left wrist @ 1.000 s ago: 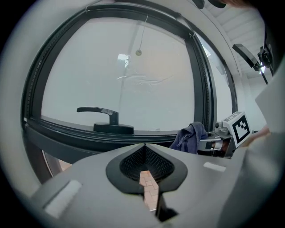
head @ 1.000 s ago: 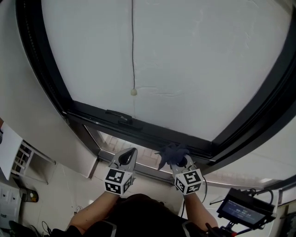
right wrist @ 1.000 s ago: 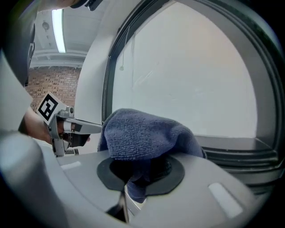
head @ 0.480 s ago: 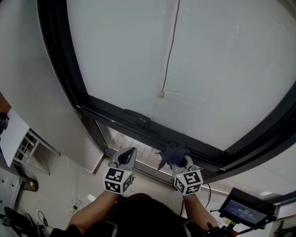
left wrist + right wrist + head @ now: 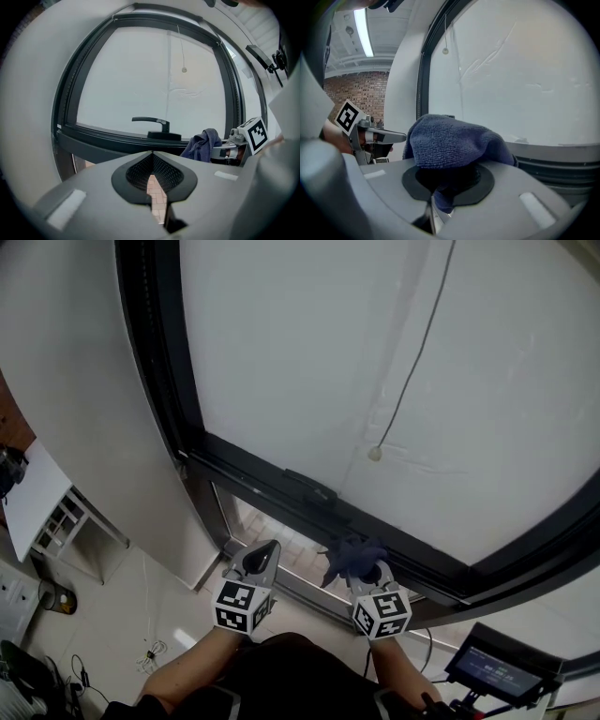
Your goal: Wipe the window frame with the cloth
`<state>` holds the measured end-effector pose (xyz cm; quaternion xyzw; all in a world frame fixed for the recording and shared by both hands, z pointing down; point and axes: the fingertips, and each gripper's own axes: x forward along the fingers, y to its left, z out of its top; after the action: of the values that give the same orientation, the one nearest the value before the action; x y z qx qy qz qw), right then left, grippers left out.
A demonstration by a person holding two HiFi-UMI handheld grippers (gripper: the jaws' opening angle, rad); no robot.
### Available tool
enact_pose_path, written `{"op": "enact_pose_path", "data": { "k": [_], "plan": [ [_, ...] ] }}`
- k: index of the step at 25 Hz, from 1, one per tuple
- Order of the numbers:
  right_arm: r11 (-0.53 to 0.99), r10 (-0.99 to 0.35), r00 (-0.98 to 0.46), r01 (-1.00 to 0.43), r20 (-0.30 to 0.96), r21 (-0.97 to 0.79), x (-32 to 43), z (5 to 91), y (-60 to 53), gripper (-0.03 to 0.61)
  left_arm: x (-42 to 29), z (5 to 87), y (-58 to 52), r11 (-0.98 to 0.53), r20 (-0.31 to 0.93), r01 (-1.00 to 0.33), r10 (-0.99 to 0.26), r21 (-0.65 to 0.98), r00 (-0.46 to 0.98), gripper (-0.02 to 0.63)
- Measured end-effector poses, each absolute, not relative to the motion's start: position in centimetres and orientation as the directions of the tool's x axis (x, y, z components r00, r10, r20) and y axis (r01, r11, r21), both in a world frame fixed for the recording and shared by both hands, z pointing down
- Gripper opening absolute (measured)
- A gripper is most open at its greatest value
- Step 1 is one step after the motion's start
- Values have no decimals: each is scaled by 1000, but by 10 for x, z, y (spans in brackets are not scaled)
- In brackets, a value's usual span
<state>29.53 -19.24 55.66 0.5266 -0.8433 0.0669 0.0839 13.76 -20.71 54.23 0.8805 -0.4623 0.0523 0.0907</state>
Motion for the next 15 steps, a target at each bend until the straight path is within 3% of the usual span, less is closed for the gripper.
{"op": "enact_pose_path", "data": {
  "k": [15],
  "plan": [
    [490,-846,-481,-871,230,-17,239,561,-223,51,79,544,-221,-485,166,-864,-849,135,502,-6]
  ]
}}
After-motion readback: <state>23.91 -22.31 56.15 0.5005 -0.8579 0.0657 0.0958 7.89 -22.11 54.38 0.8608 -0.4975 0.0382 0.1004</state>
